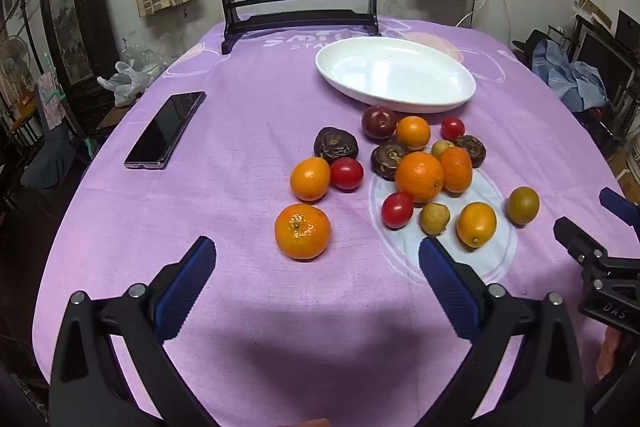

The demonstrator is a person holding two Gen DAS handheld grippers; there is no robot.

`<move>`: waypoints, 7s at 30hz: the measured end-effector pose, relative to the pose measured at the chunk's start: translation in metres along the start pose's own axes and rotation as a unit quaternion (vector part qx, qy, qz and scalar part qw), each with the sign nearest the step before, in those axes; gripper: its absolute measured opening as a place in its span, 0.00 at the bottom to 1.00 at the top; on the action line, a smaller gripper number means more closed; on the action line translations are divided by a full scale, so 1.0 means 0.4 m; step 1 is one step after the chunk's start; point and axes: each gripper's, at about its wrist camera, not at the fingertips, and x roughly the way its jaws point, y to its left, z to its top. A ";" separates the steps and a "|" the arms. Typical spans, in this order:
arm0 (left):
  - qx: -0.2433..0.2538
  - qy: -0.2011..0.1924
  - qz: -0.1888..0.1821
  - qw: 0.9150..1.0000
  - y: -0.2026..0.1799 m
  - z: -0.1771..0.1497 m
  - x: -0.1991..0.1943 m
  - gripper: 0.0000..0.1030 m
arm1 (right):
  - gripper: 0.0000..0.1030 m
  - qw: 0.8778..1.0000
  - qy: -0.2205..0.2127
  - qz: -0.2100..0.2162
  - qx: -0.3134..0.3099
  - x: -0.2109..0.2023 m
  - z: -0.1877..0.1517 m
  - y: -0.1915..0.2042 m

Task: Organize fruits

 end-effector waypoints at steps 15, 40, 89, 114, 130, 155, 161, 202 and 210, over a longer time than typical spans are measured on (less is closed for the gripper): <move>-0.009 0.003 -0.002 1.000 0.008 -0.005 0.005 0.96 | 0.97 1.000 0.001 -0.006 -0.003 -0.002 -0.008 0.022; -0.009 0.005 -0.004 1.000 0.002 -0.011 -0.001 0.96 | 0.97 1.000 -0.001 0.020 0.009 -0.018 -0.003 0.032; -0.009 0.007 -0.004 1.000 -0.001 -0.012 0.001 0.96 | 0.97 1.000 0.002 0.016 0.011 -0.011 -0.004 0.019; 0.010 0.077 -0.048 0.996 0.025 -0.025 0.179 0.65 | 0.97 0.999 0.037 0.030 -0.012 0.054 -0.023 0.002; 0.018 0.073 -0.060 0.995 0.029 -0.004 0.196 0.40 | 0.75 0.992 0.106 0.024 -0.069 0.192 0.018 -0.014; 0.051 -0.004 -0.044 0.998 -0.092 0.425 0.244 0.40 | 0.41 0.992 0.039 0.116 -0.005 0.293 0.353 -0.047; 0.047 0.073 -0.033 0.996 -0.136 0.521 0.491 0.40 | 0.42 0.992 0.075 0.106 0.001 0.484 0.445 -0.035; 0.045 0.010 -0.011 0.999 0.025 0.107 0.119 0.91 | 0.71 0.970 0.119 0.171 -0.125 0.143 0.014 0.137; 0.048 0.047 -0.001 0.998 0.060 0.055 0.174 0.91 | 0.40 0.974 0.126 0.147 -0.113 0.199 0.025 0.166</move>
